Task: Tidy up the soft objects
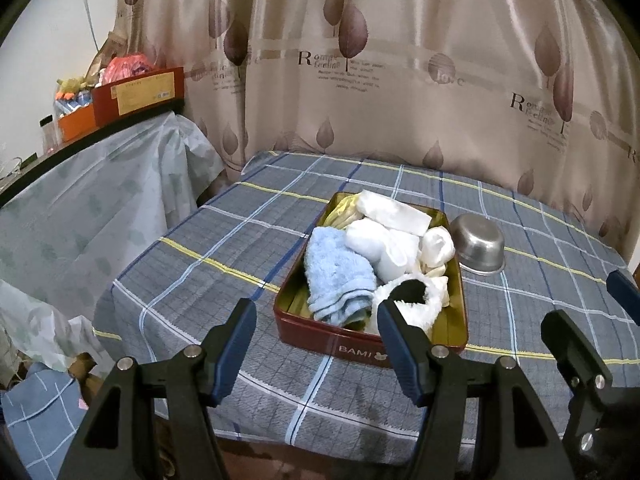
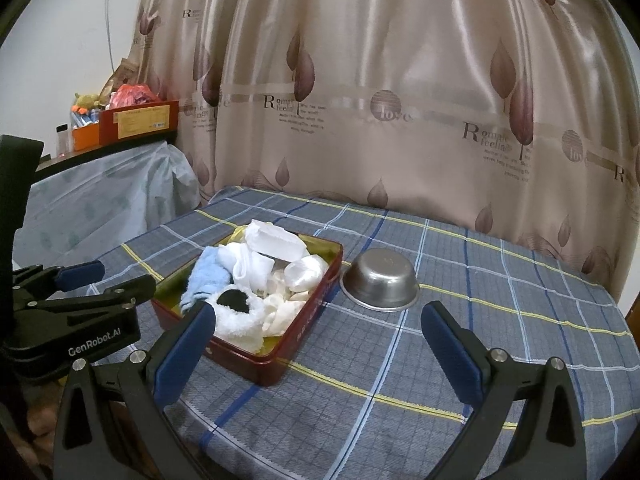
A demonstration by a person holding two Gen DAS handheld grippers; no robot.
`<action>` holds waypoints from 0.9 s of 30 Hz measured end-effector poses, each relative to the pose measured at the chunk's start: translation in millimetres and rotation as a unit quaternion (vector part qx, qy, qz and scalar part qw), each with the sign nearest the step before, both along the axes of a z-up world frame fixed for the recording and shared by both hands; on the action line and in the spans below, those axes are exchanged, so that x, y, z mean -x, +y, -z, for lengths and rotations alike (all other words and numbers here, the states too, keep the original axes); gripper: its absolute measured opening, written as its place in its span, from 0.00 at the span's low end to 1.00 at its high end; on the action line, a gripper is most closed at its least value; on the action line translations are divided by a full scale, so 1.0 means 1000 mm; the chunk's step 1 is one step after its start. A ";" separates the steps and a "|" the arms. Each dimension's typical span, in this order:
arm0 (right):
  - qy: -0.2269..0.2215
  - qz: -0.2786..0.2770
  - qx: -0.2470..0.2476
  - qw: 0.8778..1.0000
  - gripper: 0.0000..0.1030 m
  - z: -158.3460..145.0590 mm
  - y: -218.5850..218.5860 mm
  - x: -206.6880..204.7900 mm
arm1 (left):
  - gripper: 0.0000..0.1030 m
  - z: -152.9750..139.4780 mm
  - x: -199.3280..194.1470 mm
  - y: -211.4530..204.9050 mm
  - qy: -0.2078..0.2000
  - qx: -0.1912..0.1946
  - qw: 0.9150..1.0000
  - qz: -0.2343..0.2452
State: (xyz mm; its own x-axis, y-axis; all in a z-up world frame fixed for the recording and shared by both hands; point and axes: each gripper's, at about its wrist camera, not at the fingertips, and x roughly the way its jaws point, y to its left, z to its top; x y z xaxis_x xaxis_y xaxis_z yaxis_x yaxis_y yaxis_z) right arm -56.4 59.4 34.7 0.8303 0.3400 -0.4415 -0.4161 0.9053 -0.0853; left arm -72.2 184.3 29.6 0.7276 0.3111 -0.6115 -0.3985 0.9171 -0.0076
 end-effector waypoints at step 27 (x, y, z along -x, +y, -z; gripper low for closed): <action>0.003 0.003 -0.001 1.000 0.99 0.001 0.000 0.000 | 0.63 0.000 -0.003 -0.002 0.018 0.006 0.999 0.027</action>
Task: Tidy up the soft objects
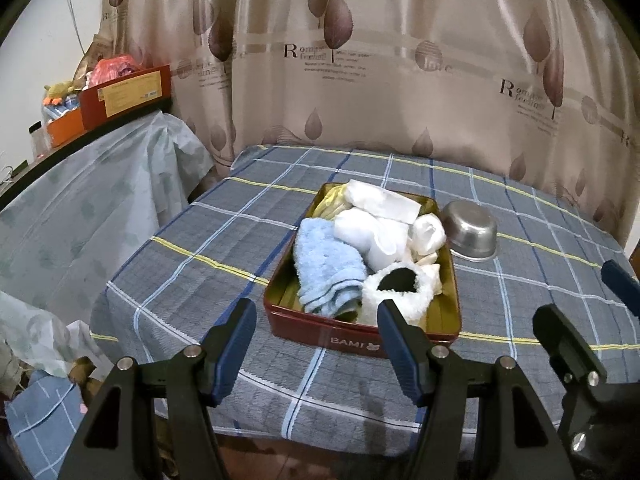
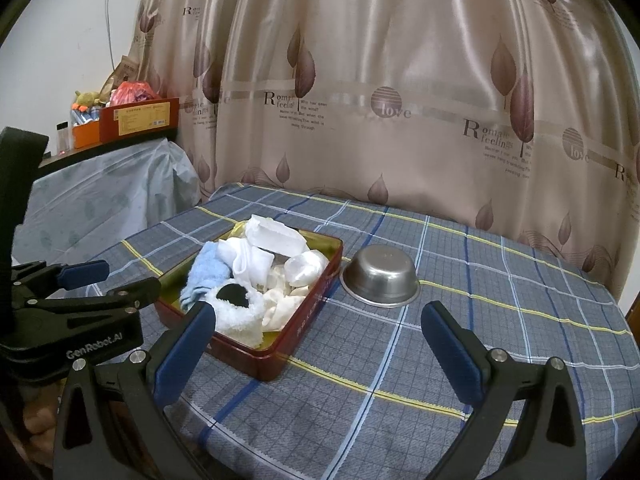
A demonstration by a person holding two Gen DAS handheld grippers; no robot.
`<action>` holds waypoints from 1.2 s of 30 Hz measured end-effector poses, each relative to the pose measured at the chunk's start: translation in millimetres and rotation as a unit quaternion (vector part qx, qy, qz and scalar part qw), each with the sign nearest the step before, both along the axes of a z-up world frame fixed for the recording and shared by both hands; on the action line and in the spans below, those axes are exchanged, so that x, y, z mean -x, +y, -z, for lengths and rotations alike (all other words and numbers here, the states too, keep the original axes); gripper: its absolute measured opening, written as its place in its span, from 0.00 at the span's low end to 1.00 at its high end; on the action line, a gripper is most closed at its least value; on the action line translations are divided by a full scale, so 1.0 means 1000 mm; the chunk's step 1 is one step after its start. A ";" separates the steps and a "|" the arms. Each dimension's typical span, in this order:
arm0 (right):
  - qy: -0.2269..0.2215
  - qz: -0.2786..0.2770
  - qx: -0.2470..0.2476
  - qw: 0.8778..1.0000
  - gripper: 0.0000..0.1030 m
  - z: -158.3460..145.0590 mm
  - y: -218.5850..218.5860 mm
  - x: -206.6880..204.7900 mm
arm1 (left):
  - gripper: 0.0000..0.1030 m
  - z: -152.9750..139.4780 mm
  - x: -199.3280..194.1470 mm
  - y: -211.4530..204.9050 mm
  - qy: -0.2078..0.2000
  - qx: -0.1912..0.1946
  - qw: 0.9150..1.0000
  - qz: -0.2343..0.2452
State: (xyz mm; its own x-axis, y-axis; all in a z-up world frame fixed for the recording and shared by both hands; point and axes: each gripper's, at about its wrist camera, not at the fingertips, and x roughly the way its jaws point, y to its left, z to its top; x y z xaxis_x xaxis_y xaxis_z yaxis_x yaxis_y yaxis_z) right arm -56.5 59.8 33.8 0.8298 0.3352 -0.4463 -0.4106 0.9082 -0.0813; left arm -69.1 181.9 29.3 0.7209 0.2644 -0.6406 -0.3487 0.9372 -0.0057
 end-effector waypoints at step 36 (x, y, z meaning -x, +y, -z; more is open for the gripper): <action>0.004 0.000 0.002 1.000 0.99 0.006 0.001 0.005 | 0.63 -0.005 0.003 0.004 0.004 -0.013 1.000 -0.021</action>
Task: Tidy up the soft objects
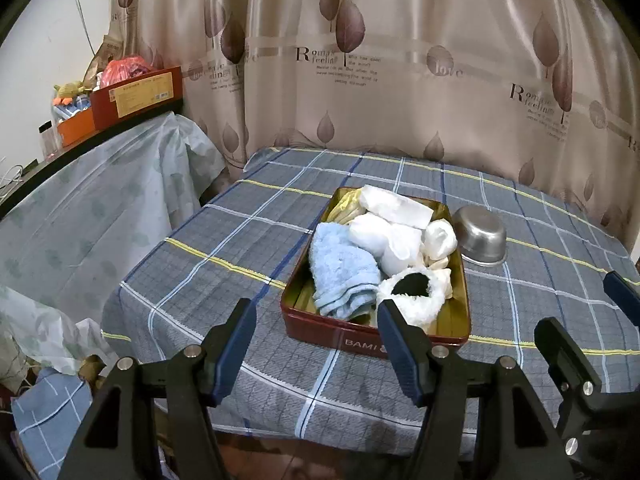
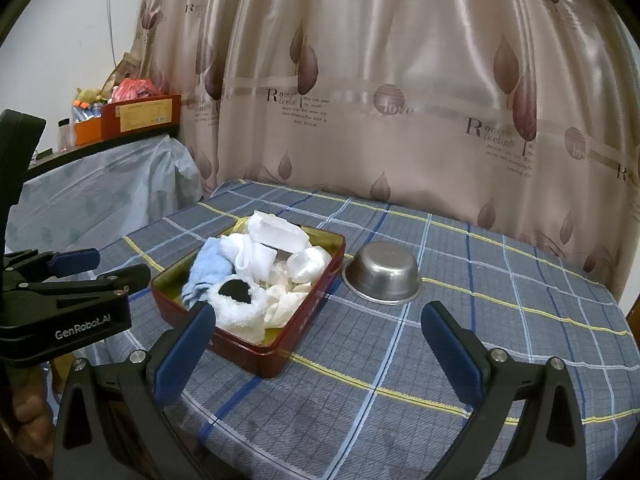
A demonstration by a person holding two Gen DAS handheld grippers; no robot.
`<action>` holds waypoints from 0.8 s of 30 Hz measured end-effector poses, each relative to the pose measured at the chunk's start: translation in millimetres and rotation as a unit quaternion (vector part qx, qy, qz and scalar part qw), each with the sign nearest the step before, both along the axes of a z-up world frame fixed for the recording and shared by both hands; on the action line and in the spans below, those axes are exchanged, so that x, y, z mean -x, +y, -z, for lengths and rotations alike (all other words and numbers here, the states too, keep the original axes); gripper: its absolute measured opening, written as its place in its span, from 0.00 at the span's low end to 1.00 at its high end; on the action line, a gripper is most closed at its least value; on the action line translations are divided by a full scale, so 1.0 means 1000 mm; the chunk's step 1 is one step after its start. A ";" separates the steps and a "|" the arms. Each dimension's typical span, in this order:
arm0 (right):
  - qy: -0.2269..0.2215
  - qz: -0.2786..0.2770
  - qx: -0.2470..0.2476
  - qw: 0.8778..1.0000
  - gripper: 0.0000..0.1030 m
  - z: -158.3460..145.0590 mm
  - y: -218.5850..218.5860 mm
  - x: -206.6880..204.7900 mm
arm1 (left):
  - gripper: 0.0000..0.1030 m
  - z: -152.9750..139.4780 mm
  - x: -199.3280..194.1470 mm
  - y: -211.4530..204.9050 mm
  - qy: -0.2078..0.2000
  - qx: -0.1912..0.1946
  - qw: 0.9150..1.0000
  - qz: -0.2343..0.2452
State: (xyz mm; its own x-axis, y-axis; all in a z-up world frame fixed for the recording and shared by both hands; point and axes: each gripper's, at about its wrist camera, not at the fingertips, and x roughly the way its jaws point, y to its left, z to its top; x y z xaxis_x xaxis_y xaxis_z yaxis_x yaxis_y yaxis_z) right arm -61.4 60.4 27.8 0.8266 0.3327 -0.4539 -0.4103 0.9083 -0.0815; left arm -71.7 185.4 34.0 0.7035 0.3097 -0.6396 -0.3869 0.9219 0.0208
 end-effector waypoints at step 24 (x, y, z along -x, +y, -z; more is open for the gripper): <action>0.004 -0.006 0.001 1.000 0.99 0.001 0.001 0.002 | 0.63 0.006 -0.003 0.002 0.011 0.013 1.000 0.004</action>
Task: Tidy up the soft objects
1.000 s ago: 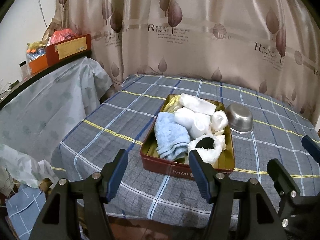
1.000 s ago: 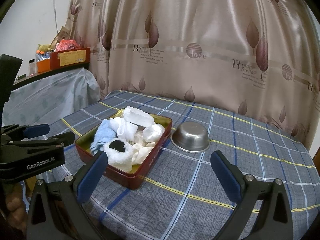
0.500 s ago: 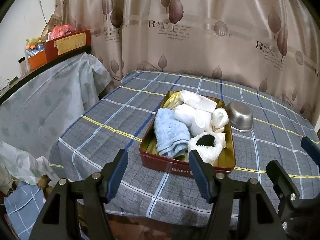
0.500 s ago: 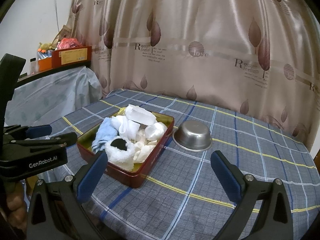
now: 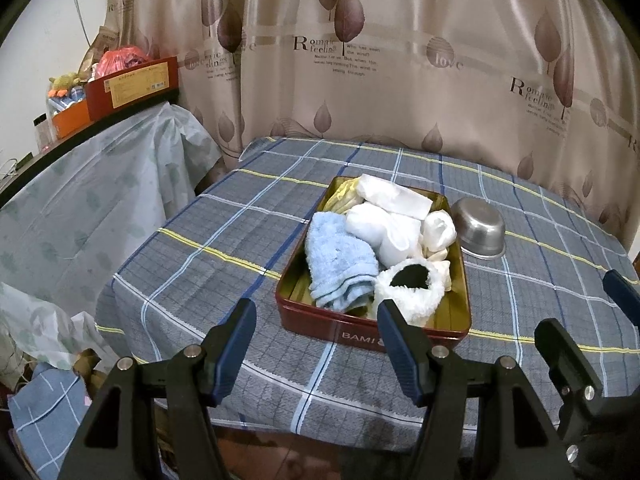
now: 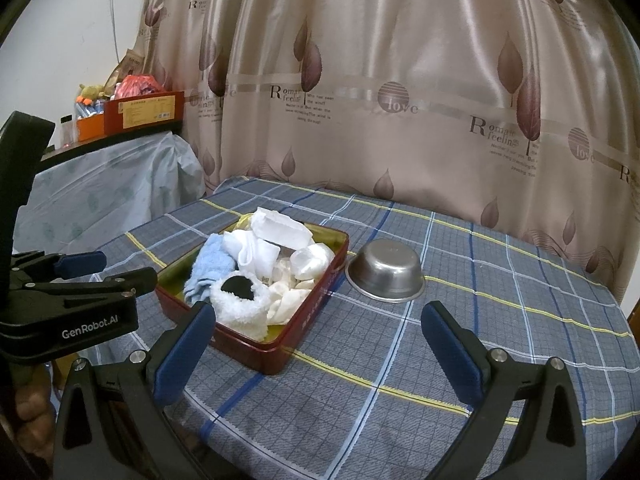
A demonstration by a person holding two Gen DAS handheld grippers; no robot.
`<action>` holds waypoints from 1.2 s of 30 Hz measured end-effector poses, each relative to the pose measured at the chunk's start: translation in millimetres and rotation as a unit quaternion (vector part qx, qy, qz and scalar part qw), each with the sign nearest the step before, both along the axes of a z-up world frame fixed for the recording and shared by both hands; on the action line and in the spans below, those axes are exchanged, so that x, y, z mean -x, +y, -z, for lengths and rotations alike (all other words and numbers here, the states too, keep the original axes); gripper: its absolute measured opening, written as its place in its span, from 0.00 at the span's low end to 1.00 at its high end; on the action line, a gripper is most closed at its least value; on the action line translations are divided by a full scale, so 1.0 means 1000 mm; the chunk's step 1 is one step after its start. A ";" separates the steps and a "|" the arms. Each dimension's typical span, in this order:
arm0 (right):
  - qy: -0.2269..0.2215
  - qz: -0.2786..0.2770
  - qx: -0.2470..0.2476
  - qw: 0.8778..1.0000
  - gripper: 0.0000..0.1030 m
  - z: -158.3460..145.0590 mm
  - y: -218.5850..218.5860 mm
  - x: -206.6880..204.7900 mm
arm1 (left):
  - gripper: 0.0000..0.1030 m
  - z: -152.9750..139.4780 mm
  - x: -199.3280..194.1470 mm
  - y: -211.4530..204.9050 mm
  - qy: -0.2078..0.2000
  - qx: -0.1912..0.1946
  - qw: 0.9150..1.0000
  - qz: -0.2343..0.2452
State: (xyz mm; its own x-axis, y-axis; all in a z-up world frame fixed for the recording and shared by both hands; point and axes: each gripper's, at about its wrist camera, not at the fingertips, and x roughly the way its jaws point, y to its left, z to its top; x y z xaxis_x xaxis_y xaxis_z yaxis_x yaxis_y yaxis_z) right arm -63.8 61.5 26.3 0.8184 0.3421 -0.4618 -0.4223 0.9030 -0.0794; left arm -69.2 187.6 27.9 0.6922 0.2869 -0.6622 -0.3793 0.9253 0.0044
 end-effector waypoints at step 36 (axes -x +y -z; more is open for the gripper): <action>0.003 0.000 0.001 1.000 0.99 0.001 0.000 -0.001 | 0.79 -0.002 0.001 0.000 -0.006 0.008 1.000 0.014</action>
State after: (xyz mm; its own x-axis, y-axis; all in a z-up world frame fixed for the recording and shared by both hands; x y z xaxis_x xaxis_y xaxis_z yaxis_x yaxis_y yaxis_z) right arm -63.1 61.3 25.4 0.8157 0.3413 -0.4670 -0.4229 0.9027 -0.0789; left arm -70.6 187.5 30.1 0.7083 0.2558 -0.6580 -0.3526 0.9356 -0.0158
